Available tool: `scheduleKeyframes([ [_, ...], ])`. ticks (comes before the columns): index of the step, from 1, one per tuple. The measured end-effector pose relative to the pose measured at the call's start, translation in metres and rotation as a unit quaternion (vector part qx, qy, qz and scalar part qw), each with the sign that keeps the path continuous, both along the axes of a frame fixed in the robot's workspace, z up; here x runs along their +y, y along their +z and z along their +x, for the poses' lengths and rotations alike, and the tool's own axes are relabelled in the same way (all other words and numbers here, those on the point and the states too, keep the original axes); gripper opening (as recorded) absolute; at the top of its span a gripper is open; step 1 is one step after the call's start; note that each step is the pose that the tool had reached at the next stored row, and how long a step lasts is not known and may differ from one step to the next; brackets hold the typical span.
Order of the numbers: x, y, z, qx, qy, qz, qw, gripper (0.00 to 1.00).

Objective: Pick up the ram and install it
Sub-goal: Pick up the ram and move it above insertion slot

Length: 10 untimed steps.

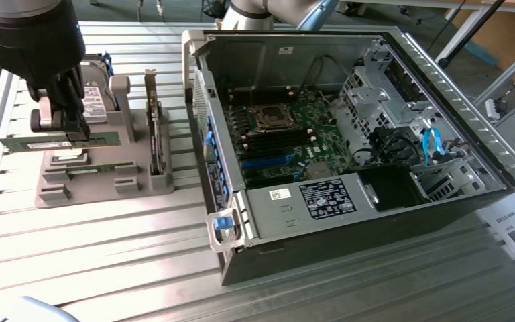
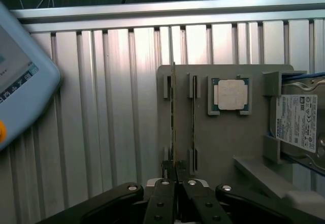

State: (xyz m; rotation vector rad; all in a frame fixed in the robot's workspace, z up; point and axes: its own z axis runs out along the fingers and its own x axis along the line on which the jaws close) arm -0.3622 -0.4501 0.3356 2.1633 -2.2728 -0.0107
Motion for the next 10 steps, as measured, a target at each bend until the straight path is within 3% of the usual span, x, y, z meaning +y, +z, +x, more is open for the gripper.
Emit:
scheduleKeyframes([
  [10, 0.0, 0.0082, 0.0, 0.0, 0.0, 0.0, 1.0, 0.12],
])
